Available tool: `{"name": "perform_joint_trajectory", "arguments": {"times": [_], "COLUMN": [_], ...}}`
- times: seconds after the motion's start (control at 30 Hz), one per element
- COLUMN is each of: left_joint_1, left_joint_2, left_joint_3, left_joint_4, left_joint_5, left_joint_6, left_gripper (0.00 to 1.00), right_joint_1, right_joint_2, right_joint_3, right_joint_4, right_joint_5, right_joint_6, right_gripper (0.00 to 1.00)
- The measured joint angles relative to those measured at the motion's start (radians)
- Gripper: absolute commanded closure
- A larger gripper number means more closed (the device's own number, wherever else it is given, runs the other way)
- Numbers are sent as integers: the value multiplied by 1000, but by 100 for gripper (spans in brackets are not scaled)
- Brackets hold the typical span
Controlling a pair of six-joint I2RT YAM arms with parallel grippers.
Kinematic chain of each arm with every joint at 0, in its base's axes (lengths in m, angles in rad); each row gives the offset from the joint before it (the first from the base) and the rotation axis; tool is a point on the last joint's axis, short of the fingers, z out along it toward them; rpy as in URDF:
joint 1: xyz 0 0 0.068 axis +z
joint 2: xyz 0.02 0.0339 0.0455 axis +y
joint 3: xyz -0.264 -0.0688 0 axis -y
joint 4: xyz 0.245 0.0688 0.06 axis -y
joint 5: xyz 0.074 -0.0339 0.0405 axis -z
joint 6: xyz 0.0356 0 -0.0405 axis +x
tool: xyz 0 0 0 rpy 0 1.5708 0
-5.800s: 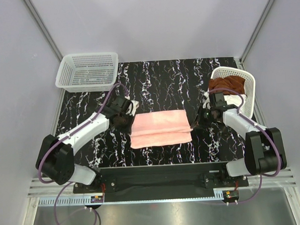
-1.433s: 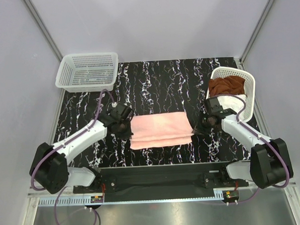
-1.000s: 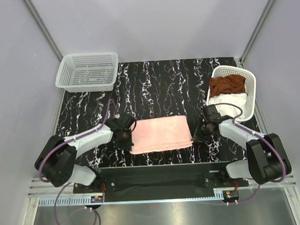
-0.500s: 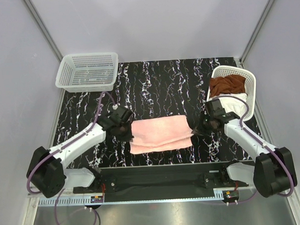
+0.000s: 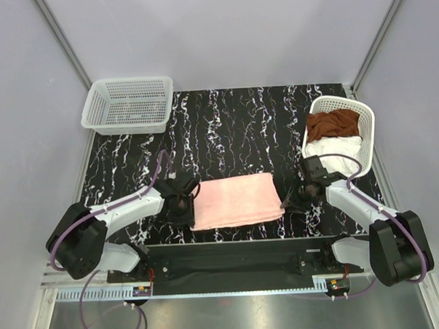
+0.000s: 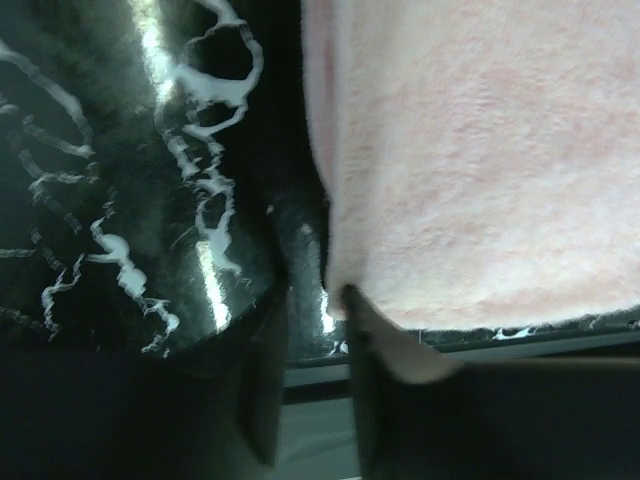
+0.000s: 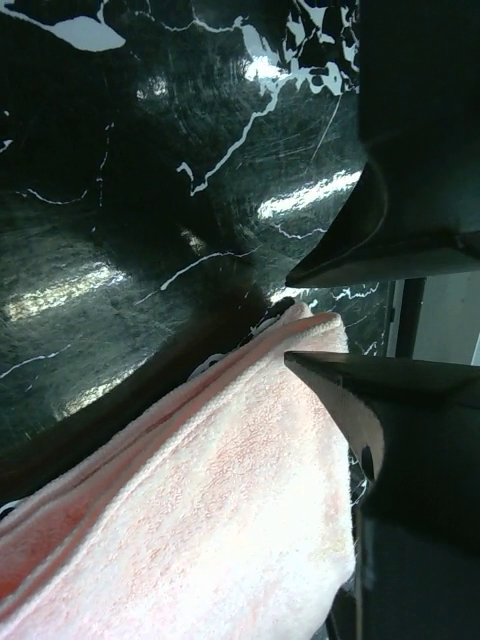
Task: Fold and stack the towels
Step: Fold the towel
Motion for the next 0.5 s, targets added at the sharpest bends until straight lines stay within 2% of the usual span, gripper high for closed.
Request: {"name": "perform_joint_trajectory", "arguments": {"times": [0.1, 0.23, 0.3, 0.37, 0.5], "left_joint_1": [-2, -2, -2, -2, -2], "left_joint_2": [14, 13, 13, 16, 75], "left_joint_3": [68, 233, 284, 296, 238], "left_joint_4": [-77, -151, -131, -85, 16], "left_joint_5": [-43, -117, -128, -126, -98], "left_joint_6": [10, 30, 41, 50, 52], "left_gripper": [48, 47, 47, 48, 49], "right_joint_1": [0, 0, 0, 0, 0], "right_joint_2": [-10, -26, -14, 22, 120], "right_joint_3": [39, 119, 152, 170, 149], "right_joint_4": [-45, -65, -41, 4, 101], "right_joint_5": [16, 17, 10, -9, -45], "right_joint_6": [-2, -13, -24, -34, -42], "right_gripper": [61, 69, 73, 73, 73]}}
